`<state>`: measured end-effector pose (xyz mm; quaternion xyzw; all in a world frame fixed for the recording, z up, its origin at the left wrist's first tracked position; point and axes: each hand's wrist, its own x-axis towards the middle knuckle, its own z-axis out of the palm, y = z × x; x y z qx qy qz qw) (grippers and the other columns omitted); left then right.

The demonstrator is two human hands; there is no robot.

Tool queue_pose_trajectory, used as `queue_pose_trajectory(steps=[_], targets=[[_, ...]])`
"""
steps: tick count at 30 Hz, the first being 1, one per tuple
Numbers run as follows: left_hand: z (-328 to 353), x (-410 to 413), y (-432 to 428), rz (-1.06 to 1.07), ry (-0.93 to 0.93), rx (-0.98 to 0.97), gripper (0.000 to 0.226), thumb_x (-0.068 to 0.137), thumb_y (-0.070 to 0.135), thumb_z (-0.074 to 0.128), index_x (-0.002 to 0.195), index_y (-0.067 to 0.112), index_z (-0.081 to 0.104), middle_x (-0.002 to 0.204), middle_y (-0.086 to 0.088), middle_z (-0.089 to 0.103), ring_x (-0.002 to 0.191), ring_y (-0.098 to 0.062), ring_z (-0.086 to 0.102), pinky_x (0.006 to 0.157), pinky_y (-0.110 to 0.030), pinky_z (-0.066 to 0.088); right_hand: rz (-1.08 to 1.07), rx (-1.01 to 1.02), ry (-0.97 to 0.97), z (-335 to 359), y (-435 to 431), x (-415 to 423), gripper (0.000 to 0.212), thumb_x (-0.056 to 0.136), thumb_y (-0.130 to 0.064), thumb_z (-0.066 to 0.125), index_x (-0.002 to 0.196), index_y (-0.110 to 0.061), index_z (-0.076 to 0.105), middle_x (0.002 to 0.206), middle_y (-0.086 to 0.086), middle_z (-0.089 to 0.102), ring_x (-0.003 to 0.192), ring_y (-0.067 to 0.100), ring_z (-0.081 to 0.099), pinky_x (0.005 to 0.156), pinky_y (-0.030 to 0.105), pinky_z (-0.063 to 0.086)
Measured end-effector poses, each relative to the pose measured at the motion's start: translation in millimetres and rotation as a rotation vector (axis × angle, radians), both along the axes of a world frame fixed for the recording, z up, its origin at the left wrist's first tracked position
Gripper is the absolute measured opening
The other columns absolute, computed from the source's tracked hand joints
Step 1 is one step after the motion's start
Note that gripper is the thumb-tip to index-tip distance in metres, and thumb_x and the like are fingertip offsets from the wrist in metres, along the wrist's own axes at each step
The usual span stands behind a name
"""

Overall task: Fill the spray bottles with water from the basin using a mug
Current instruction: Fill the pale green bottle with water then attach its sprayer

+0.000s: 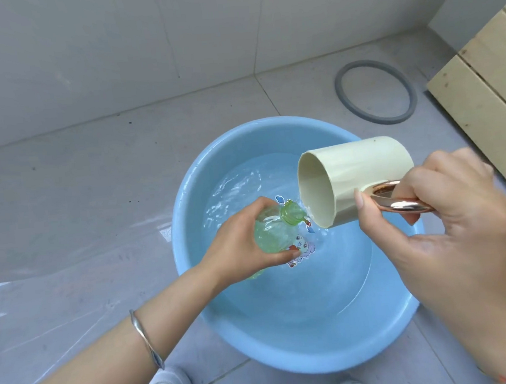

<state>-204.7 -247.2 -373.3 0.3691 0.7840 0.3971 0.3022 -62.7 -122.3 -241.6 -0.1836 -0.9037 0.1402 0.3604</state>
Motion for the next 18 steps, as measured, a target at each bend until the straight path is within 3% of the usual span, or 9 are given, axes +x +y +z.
queue_pose_trajectory(steps=[2,5,13,18], targets=[[-1.1,0.1,-0.1,0.0,-0.001,0.001,0.061,0.063,0.051,0.087,0.111,0.04,0.052,0.106,0.026,0.062,0.103,0.001,0.057,0.089,-0.029,0.048,0.008,0.029,-0.004,0.1,-0.8,-0.6,0.037,0.079,-0.016,0.071,0.063,-0.021,0.038,0.06,0.0,0.033,0.068,0.018,0.025,0.074,0.026,0.028],[-0.6,0.2,0.1,-0.004,-0.001,0.004,0.062,0.063,0.05,0.088,0.113,0.037,0.053,0.107,0.025,0.062,0.102,0.003,0.057,0.09,-0.029,0.047,0.013,0.063,-0.009,-0.2,-0.2,-0.4,0.036,0.08,-0.016,0.071,0.057,-0.014,0.043,0.06,0.0,0.033,0.068,0.017,0.026,0.069,0.029,0.025],[0.3,0.5,0.2,-0.005,0.005,0.006,0.061,0.063,0.049,0.088,0.111,0.038,0.052,0.106,0.027,0.061,0.101,0.007,0.055,0.086,-0.017,0.043,0.033,0.109,-0.001,-1.3,0.6,0.6,0.034,0.082,-0.016,0.07,0.056,-0.008,0.049,0.058,0.003,0.038,0.068,0.017,0.028,0.073,0.029,0.027],[2.1,0.4,-0.1,0.0,0.012,0.007,0.058,0.063,0.048,0.088,0.104,0.045,0.047,0.101,0.033,0.058,0.098,0.016,0.051,0.079,-0.006,0.038,0.065,0.157,0.008,-1.3,-1.2,-0.3,0.035,0.084,-0.018,0.068,0.056,-0.008,0.05,0.063,-0.004,0.032,0.072,0.011,0.023,0.076,0.027,0.026]])
